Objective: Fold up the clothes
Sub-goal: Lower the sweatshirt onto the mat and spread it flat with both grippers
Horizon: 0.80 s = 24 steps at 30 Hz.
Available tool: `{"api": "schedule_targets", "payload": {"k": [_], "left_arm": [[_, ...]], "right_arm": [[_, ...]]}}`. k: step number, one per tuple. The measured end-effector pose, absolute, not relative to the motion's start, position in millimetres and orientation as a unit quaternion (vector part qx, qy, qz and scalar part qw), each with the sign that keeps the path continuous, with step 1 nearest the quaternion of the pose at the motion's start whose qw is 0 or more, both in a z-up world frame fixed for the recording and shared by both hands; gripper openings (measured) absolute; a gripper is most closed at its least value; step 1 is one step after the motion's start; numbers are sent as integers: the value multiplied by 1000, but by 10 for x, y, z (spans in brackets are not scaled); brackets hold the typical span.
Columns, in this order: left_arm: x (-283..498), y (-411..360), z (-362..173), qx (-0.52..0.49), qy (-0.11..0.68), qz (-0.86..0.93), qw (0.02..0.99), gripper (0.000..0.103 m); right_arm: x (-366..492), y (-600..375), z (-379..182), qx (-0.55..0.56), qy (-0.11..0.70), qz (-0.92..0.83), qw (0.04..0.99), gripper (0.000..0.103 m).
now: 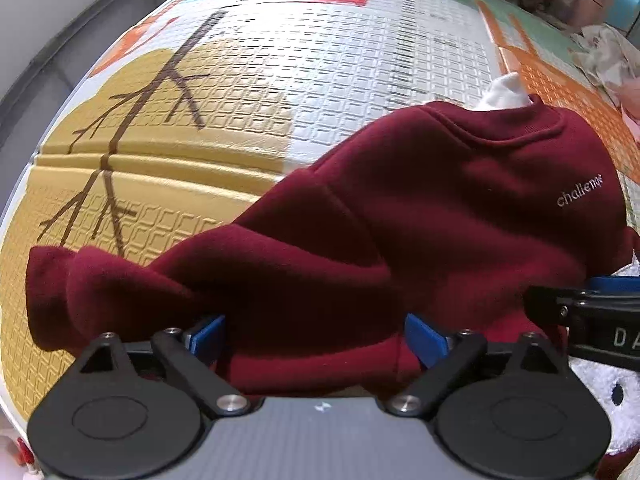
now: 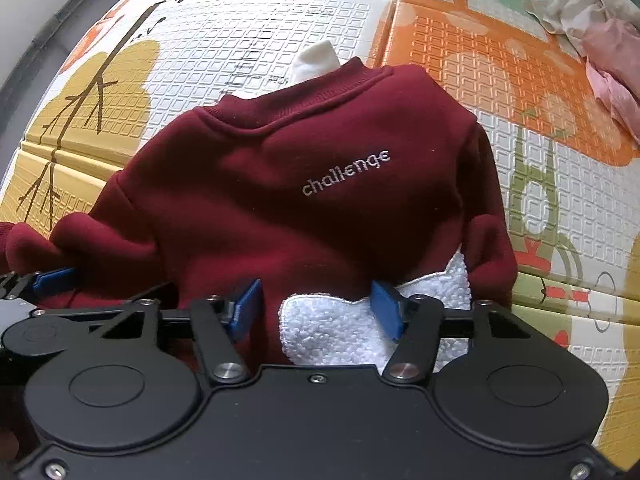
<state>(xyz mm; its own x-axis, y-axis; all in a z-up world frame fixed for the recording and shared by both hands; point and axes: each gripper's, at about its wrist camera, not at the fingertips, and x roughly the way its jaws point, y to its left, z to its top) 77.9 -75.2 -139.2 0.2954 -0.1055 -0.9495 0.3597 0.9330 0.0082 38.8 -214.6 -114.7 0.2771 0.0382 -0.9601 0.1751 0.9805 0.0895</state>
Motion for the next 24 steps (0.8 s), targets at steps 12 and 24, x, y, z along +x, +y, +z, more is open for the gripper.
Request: {"api": "schedule_targets", "payload": {"k": [12, 24], "left_arm": [[645, -1315, -1391, 150, 563, -216, 783, 84], [433, -1877, -1407, 175, 553, -272, 767, 88]], "right_arm": [[177, -2560, -1142, 119, 595, -100, 789, 49], [-218, -3152, -1112, 171, 583, -158, 778, 49]]}}
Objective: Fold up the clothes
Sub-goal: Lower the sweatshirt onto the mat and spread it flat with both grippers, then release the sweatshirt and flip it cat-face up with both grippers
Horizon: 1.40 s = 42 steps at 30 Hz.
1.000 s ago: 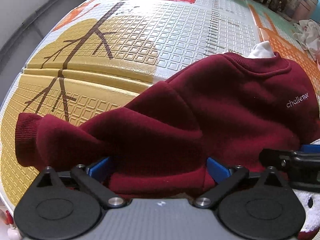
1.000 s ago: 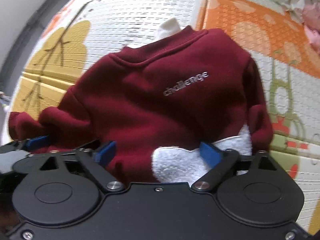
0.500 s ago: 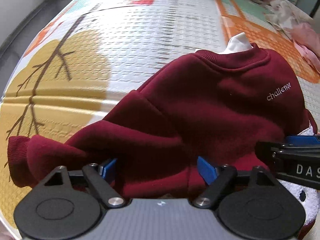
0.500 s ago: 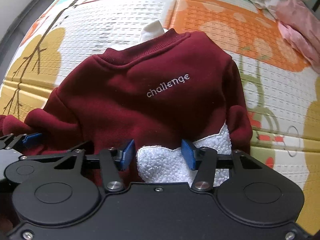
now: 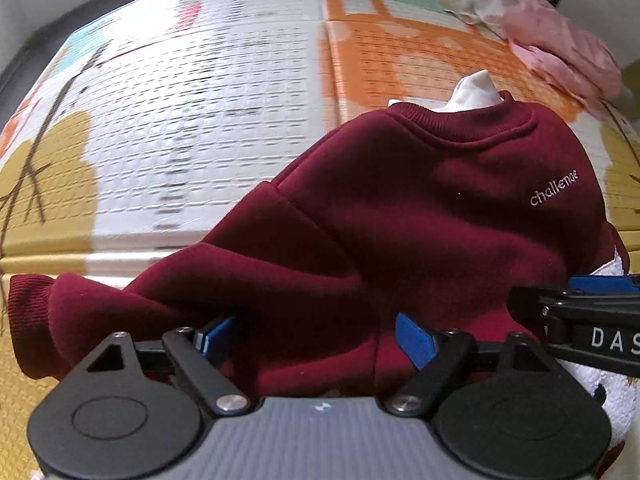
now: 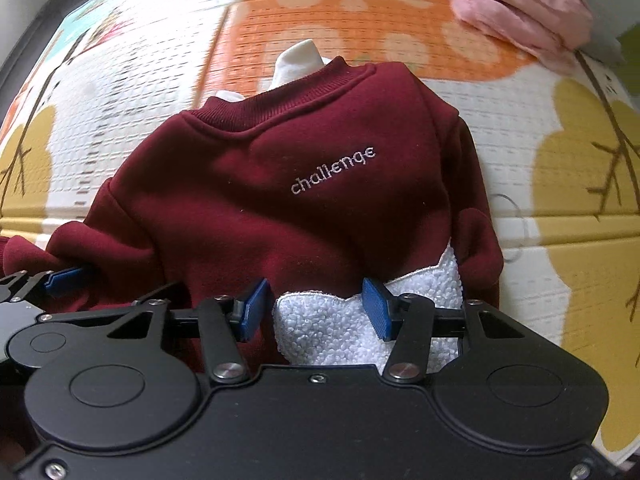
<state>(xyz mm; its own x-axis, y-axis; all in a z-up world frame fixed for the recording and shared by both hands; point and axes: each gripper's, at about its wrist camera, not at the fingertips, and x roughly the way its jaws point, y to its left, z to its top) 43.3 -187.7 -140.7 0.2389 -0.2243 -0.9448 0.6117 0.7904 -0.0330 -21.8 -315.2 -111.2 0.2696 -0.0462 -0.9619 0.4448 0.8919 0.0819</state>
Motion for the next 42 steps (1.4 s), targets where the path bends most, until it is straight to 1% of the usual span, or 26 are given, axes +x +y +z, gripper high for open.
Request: {"api": "schedule_targets", "payload": {"k": [6, 11, 14, 17, 28, 33, 34, 36, 40, 42], "left_arm": [[337, -2037, -1436, 190, 542, -276, 770, 94], [305, -2065, -1479, 192, 539, -266, 776, 103], [317, -2064, -1492, 190, 543, -262, 775, 103], [335, -2067, -1497, 187, 546, -262, 773, 103], [337, -2044, -1433, 176, 558, -246, 773, 103], [272, -2069, -1210, 170, 540, -248, 786, 102], [250, -2081, -1151, 169, 534, -250, 790, 102], [179, -2159, -1027, 176, 519, -263, 794, 102], [9, -2339, -807, 191, 492, -299, 796, 102], [-91, -2432, -754, 198, 487, -319, 789, 102]], "right_arm": [[-356, -3347, -1105, 190, 575, -166, 778, 49], [-418, -3400, -1087, 198, 569, -155, 783, 50], [-430, -3395, -1084, 198, 568, -149, 785, 51], [-421, -3388, -1092, 196, 569, -142, 786, 58], [-462, -3397, -1023, 205, 556, -131, 795, 64], [-568, -3456, -697, 181, 521, -138, 822, 64], [-603, -3485, -615, 176, 510, -143, 830, 66], [-692, -3593, -461, 174, 489, -152, 841, 75], [-916, -3930, -250, 189, 455, -165, 854, 75], [-1027, -4113, -234, 201, 448, -177, 853, 75]]}}
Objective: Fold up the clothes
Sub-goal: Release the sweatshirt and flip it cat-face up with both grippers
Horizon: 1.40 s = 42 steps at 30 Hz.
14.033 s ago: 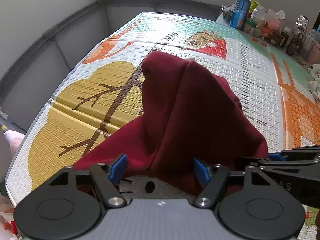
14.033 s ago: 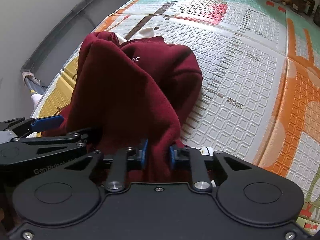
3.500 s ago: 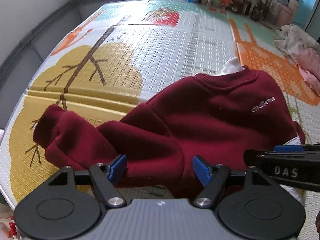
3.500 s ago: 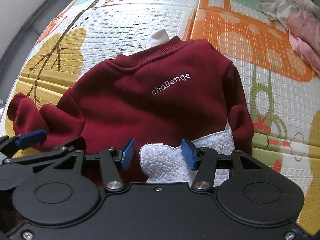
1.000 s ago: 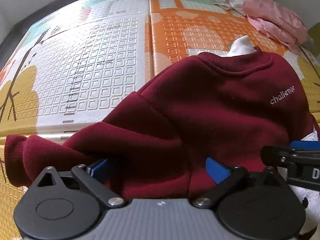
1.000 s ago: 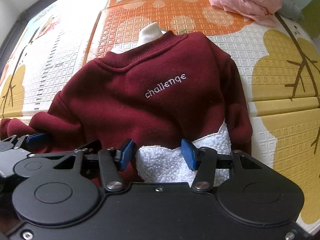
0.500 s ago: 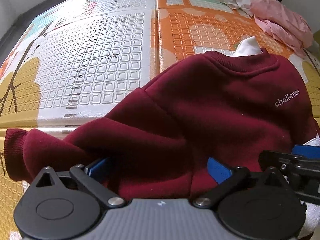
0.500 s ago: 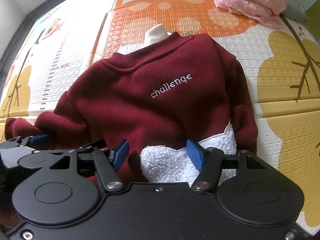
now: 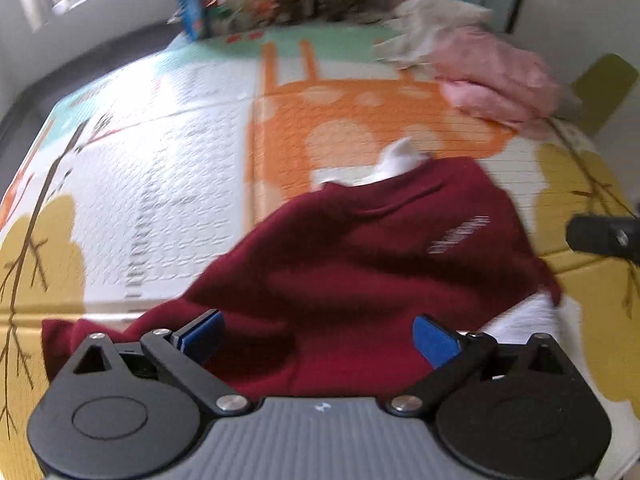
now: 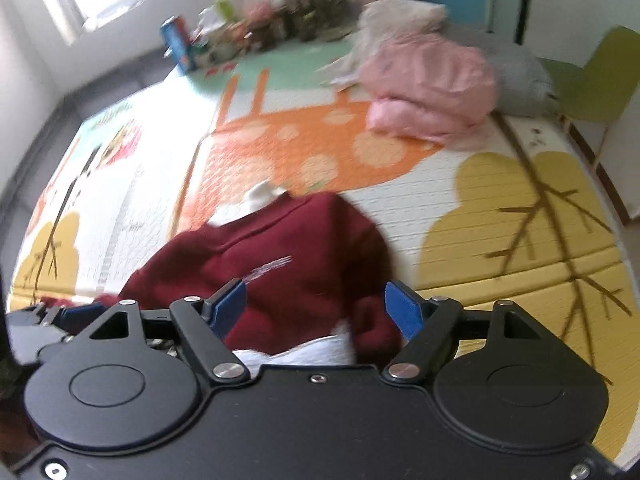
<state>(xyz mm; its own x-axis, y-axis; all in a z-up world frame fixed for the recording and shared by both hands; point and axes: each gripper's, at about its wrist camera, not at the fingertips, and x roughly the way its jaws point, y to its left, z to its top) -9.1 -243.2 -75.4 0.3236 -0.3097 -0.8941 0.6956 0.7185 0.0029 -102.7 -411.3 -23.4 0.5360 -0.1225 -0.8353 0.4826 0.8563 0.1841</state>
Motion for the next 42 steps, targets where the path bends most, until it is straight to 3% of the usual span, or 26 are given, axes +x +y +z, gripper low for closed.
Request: {"api": "schedule_targets", "payload": {"k": [2, 8, 14, 34, 39, 40, 42], "left_arm": [[-221, -2523, -731, 208, 485, -341, 778, 102], [-591, -2727, -771, 241, 484, -395, 742, 102], [-918, -2783, -838, 270, 480, -444, 708, 102], [-1299, -2637, -1103, 338, 456, -501, 653, 91], [-1341, -2625, -1141, 348, 446, -500, 656, 78], [-1339, -2623, -1147, 352, 443, -496, 658, 69], [-1319, -2615, -1147, 353, 442, -490, 663, 61]], "right_arm": [[-1158, -4288, -267, 222, 449, -185, 845, 75], [-1524, -4650, -463, 267, 465, -196, 821, 60], [-1767, -4619, -694, 271, 488, -179, 810, 55], [-2029, -4262, -1227, 302, 540, -139, 773, 46], [-2008, -4223, -1259, 305, 543, -138, 771, 46], [-2004, -4218, -1261, 306, 542, -137, 770, 46], [-1995, -4208, -1266, 309, 542, -137, 770, 46]]}}
